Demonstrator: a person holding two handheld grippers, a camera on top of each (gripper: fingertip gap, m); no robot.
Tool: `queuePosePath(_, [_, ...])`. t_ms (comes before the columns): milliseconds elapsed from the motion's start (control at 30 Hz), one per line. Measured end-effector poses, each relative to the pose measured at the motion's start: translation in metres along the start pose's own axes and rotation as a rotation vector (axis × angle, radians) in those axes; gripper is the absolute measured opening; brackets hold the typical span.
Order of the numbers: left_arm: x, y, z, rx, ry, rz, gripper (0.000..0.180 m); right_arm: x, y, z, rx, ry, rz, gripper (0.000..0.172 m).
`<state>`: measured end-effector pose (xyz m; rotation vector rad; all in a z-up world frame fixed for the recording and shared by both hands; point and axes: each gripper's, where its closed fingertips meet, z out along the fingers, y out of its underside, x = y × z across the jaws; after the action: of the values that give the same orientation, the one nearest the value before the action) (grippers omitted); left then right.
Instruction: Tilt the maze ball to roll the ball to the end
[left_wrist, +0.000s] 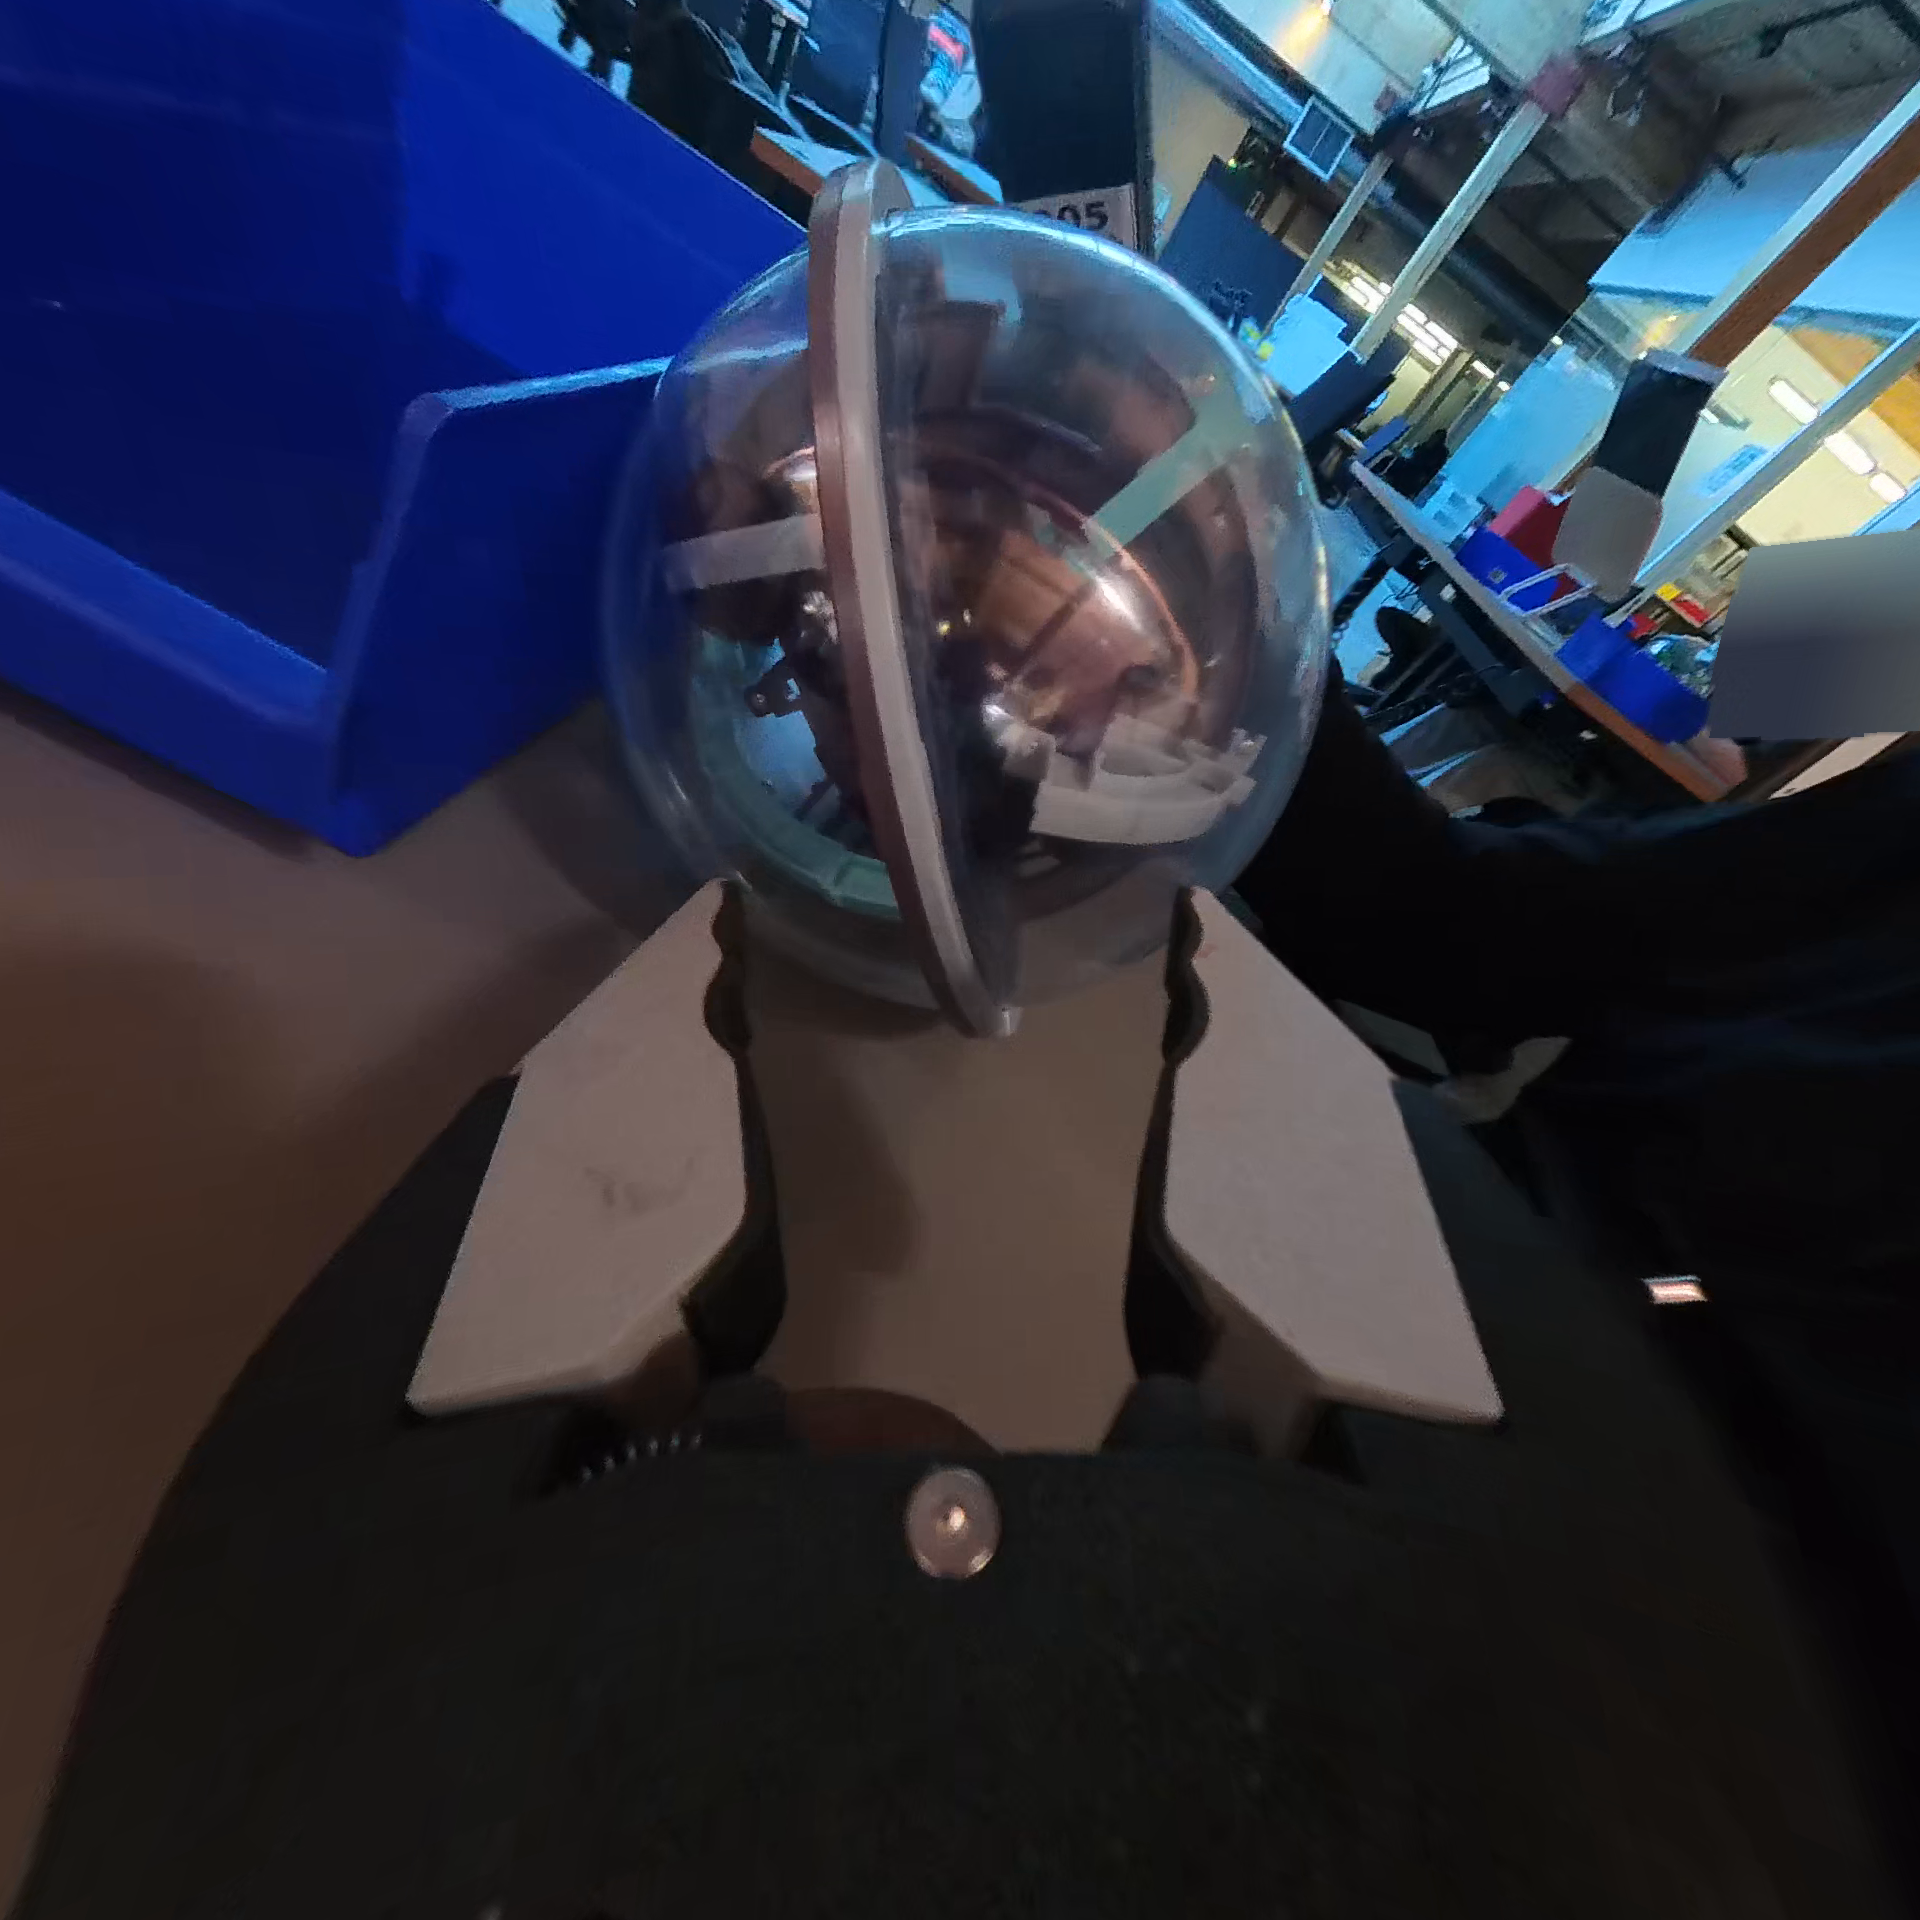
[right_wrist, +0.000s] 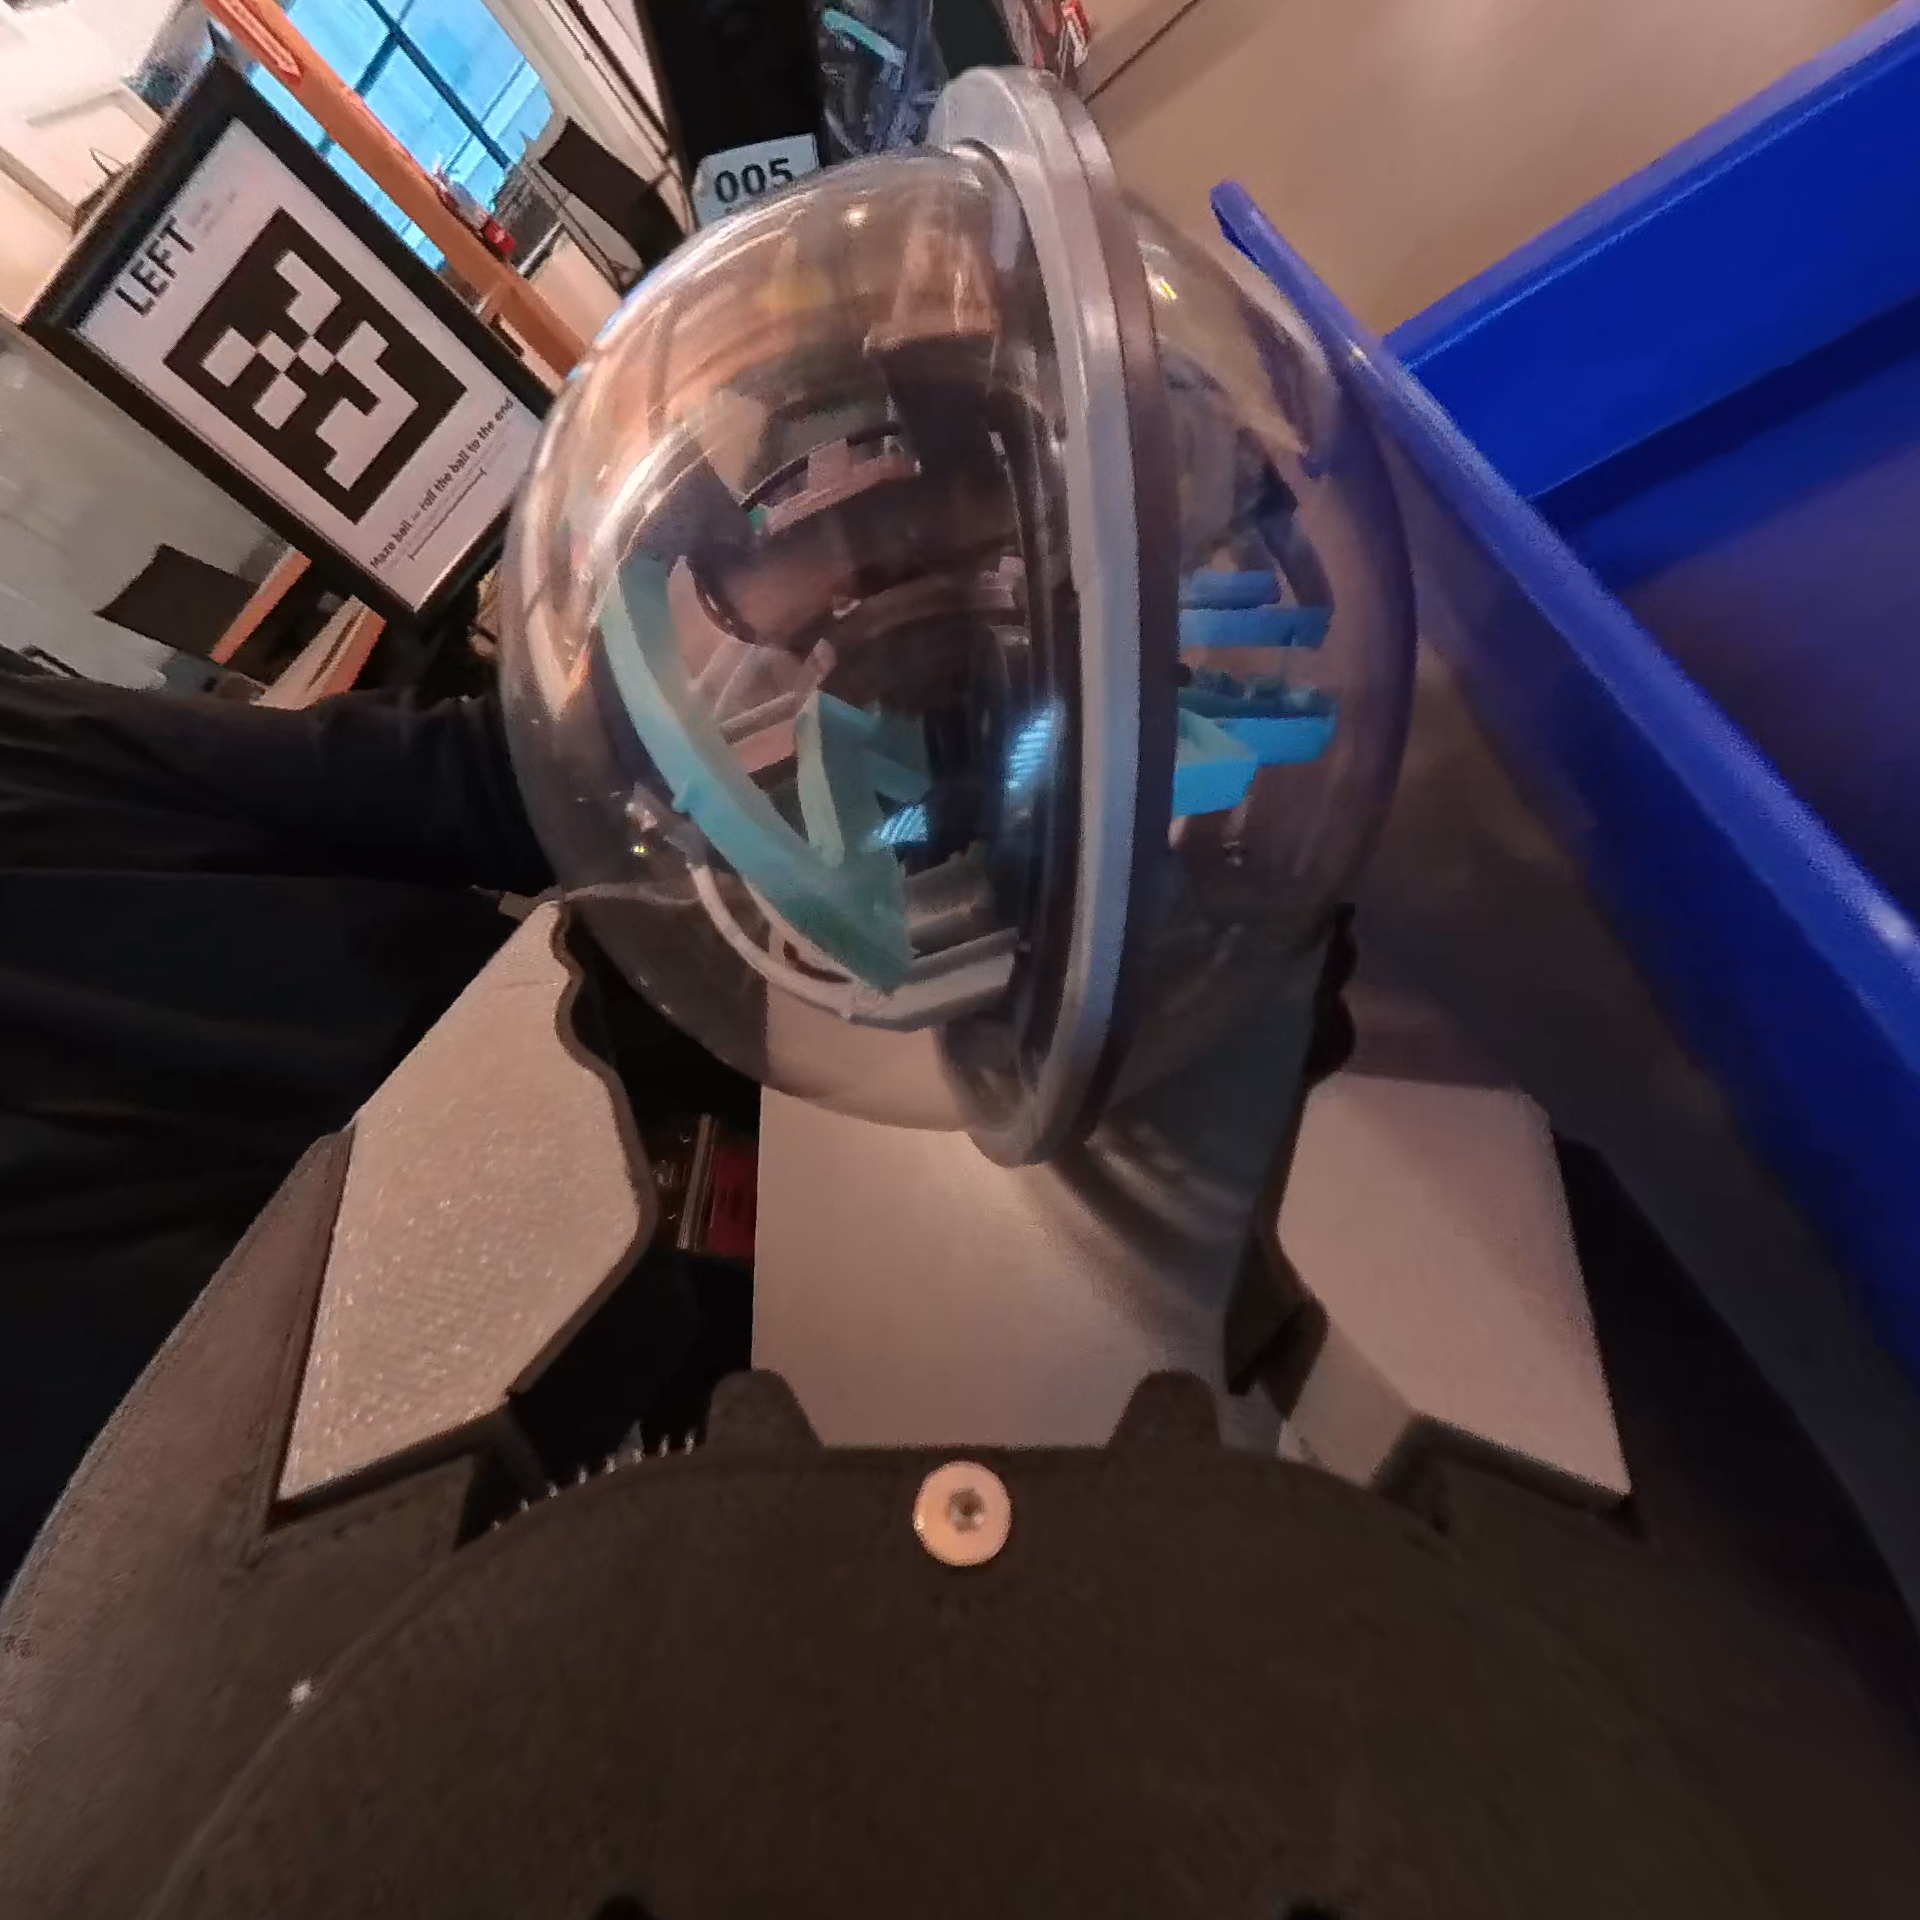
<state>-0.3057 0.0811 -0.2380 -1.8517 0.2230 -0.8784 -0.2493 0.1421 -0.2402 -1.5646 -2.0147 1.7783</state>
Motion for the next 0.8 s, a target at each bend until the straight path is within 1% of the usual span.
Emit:
queuePosePath(33, [0.0, 0.0, 0.0, -0.001, -0.004, 0.006, 0.078, 0.0, 0.0, 0.001, 0.001, -0.001, 0.001, 0.135])
queuePosePath(67, [0.0, 0.0, -0.001, -0.003, -0.004, 0.006, 0.072, 0.001, -0.001, 0.001, 0.006, -0.002, 0.003, 0.137])
queuePosePath(133, [0.0, -0.002, -0.004, 0.019, 0.008, -0.001, 0.052, 0.001, -0.003, 0.001, 0.025, -0.006, 0.003, 0.143])
queuePosePath(167, [0.0, -0.005, -0.005, 0.036, 0.014, -0.004, 0.05, 0.001, -0.004, 0.002, 0.034, -0.009, 0.0, 0.144])
queuePosePath(200, [0.0, -0.007, -0.004, 0.052, 0.018, -0.014, 0.057, 0.0, -0.006, 0.004, 0.045, -0.009, -0.005, 0.144])
queuePosePath(267, [0.0, -0.005, 0.001, 0.039, 0.03, -0.053, 0.084, 0.0, -0.012, 0.009, 0.065, -0.007, -0.021, 0.145])
queuePosePath(300, [0.0, -0.003, 0.002, 0.023, 0.032, -0.059, 0.087, -0.001, -0.014, 0.009, 0.071, -0.004, -0.028, 0.145])
queuePosePath(433, [0.002, -0.002, 0.004, 0.019, 0.024, -0.044, 0.087, -0.001, -0.013, 0.008, 0.078, -0.008, -0.048, 0.145])
queuePosePath(500, [0.002, -0.001, 0.006, 0.01, 0.033, -0.061, 0.09, -0.001, -0.014, 0.009, 0.087, -0.016, -0.046, 0.146])
queuePosePath(600, [0.009, 0.006, 0.013, -0.042, 0.072, -0.068, 0.107, -0.009, -0.012, 0.013, 0.074, -0.069, -0.05, 0.149])
queuePosePath(633, [0.011, 0.009, 0.015, -0.06, 0.077, -0.052, 0.109, -0.011, -0.012, 0.014, 0.077, -0.08, -0.051, 0.149])
queuePosePath(667, [0.011, 0.009, 0.016, -0.068, 0.061, -0.036, 0.108, -0.01, -0.015, 0.012, 0.092, -0.072, -0.052, 0.149])
queuePosePath(733, [0.005, 0.006, 0.017, -0.053, 0.011, -0.01, 0.099, -0.004, -0.022, 0.007, 0.125, -0.027, -0.048, 0.148])
queuePosePath(800, [0.003, 0.004, 0.017, -0.039, -0.006, -0.004, 0.095, -0.001, -0.022, 0.004, 0.128, 0.001, -0.059, 0.149])
